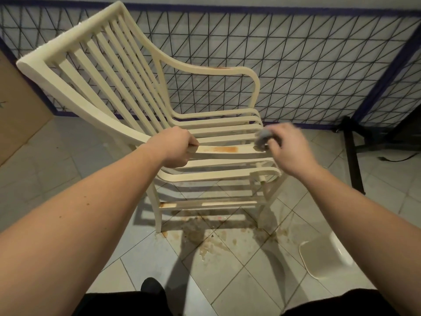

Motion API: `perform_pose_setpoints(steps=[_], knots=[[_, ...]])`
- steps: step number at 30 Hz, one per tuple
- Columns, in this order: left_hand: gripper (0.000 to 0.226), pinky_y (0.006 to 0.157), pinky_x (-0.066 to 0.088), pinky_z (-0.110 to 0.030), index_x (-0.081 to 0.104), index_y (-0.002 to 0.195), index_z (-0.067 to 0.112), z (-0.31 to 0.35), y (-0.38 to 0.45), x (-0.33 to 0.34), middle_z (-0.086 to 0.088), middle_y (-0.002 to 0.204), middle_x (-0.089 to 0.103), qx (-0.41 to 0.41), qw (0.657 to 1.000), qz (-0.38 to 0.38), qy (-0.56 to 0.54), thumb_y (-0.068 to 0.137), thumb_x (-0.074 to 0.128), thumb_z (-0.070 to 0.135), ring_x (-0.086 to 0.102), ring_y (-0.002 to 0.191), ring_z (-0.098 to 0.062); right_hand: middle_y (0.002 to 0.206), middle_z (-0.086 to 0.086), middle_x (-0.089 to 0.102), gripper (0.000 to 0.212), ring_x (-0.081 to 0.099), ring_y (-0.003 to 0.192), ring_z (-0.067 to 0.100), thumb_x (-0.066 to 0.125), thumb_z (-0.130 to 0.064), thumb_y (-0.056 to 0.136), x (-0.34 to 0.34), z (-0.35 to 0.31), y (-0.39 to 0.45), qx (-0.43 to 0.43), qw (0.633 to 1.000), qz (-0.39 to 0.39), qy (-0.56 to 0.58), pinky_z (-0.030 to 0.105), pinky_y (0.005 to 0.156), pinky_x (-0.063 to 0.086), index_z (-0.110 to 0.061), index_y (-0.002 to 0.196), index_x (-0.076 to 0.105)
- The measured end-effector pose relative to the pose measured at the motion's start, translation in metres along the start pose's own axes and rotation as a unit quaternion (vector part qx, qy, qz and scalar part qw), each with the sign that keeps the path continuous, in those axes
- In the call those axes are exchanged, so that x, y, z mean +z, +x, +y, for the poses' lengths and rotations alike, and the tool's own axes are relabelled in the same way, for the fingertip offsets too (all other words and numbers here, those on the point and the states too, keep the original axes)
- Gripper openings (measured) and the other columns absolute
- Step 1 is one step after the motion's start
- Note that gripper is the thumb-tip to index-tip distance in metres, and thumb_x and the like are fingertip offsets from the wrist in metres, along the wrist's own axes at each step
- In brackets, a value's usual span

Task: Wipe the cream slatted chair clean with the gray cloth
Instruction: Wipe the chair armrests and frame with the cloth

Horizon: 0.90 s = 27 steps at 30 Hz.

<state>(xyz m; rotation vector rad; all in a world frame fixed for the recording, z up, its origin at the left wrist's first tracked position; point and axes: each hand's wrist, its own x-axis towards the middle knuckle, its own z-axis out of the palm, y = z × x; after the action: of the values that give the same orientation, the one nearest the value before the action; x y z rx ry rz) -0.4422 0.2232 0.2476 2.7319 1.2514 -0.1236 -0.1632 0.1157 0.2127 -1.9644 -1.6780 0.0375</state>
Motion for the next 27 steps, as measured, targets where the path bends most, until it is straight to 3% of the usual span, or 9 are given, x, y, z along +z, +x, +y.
perform_pose_setpoints(steps=[2, 9, 11, 13, 15, 18, 22, 25, 27], knots=[[0.031, 0.052, 0.034, -0.031, 0.042, 0.059, 0.022, 0.0, 0.0, 0.001, 0.003, 0.061, 0.047, 0.002, 1.0, 0.005, -0.001, 0.084, 0.053, 0.008, 0.041, 0.061, -0.023, 0.111, -0.001, 0.066, 0.021, 0.056, 0.1, 0.023, 0.043, -0.029, 0.102, 0.007, 0.005, 0.007, 0.006, 0.989, -0.136, -0.054, 0.036, 0.081, 0.043, -0.028, 0.111, 0.062], [0.022, 0.059, 0.049, -0.035, 0.053, 0.064, 0.025, 0.007, 0.001, 0.0, 0.003, 0.071, 0.056, -0.022, 1.0, 0.005, 0.002, 0.075, 0.055, 0.006, 0.055, 0.072, -0.026, 0.097, -0.005, 0.063, 0.024, 0.057, 0.093, 0.017, 0.049, -0.029, 0.101, 0.003, -0.028, 0.061, 0.082, 0.924, -0.371, 0.039, 0.029, 0.079, 0.039, -0.019, 0.093, 0.069], [0.029, 0.073, 0.057, -0.039, 0.069, 0.089, 0.032, 0.006, 0.001, 0.002, 0.003, 0.089, 0.065, -0.026, 1.0, 0.017, 0.005, 0.076, 0.058, 0.009, 0.06, 0.085, -0.026, 0.099, 0.0, 0.065, 0.025, 0.059, 0.094, 0.021, 0.054, -0.03, 0.099, 0.011, -0.038, 0.07, 0.116, 0.908, -0.395, 0.07, 0.032, 0.079, 0.042, -0.012, 0.104, 0.07], [0.044, 0.081, 0.057, -0.039, 0.069, 0.116, 0.034, 0.004, 0.002, 0.004, 0.004, 0.103, 0.066, -0.031, 0.999, 0.024, 0.014, 0.078, 0.063, 0.013, 0.061, 0.094, -0.024, 0.103, 0.008, 0.07, 0.03, 0.064, 0.097, 0.026, 0.06, -0.033, 0.093, 0.022, -0.05, 0.08, 0.125, 0.896, -0.416, 0.09, 0.037, 0.089, 0.047, -0.009, 0.107, 0.071], [0.044, 0.079, 0.056, -0.037, 0.068, 0.116, 0.034, 0.004, 0.003, 0.004, 0.005, 0.102, 0.064, -0.031, 0.999, 0.024, 0.015, 0.078, 0.065, 0.014, 0.06, 0.092, -0.023, 0.105, 0.009, 0.073, 0.03, 0.067, 0.102, 0.03, 0.063, -0.037, 0.085, 0.032, -0.063, 0.089, 0.107, 0.883, -0.446, 0.098, 0.043, 0.098, 0.047, -0.015, 0.102, 0.074], [0.038, 0.074, 0.054, -0.035, 0.068, 0.11, 0.037, 0.001, 0.005, 0.004, 0.007, 0.1, 0.064, -0.031, 0.999, 0.026, 0.009, 0.079, 0.067, 0.016, 0.059, 0.09, -0.021, 0.092, 0.005, 0.071, 0.022, 0.066, 0.09, 0.026, 0.052, -0.027, 0.094, 0.04, -0.074, 0.097, 0.058, 0.866, -0.482, 0.12, 0.043, 0.091, 0.049, -0.023, 0.087, 0.072], [0.026, 0.074, 0.057, -0.037, 0.069, 0.107, 0.036, -0.004, 0.002, 0.006, 0.008, 0.103, 0.065, -0.029, 0.999, 0.041, -0.004, 0.086, 0.066, 0.021, 0.061, 0.09, -0.019, 0.103, 0.009, 0.072, 0.025, 0.067, 0.094, 0.023, 0.047, -0.016, 0.101, 0.023, -0.062, 0.095, 0.052, 0.86, -0.482, 0.158, 0.037, 0.089, 0.051, -0.02, 0.101, 0.071], [0.018, 0.08, 0.059, -0.042, 0.071, 0.108, 0.031, -0.014, -0.003, 0.002, 0.008, 0.105, 0.069, -0.029, 0.998, 0.051, -0.009, 0.091, 0.064, 0.033, 0.064, 0.092, -0.019, 0.111, 0.014, 0.071, 0.024, 0.066, 0.106, 0.033, 0.048, -0.019, 0.1, 0.0, -0.036, 0.089, 0.062, 0.874, -0.464, 0.127, 0.046, 0.1, 0.049, -0.016, 0.108, 0.071], [0.023, 0.083, 0.06, -0.041, 0.072, 0.109, 0.029, -0.021, -0.006, -0.003, 0.009, 0.105, 0.07, -0.033, 0.998, 0.052, -0.002, 0.09, 0.067, 0.042, 0.066, 0.094, -0.018, 0.109, 0.006, 0.073, 0.023, 0.065, 0.108, 0.027, 0.052, -0.021, 0.1, -0.014, -0.025, 0.077, 0.035, 0.895, -0.431, 0.111, 0.043, 0.102, 0.048, -0.021, 0.104, 0.075]])
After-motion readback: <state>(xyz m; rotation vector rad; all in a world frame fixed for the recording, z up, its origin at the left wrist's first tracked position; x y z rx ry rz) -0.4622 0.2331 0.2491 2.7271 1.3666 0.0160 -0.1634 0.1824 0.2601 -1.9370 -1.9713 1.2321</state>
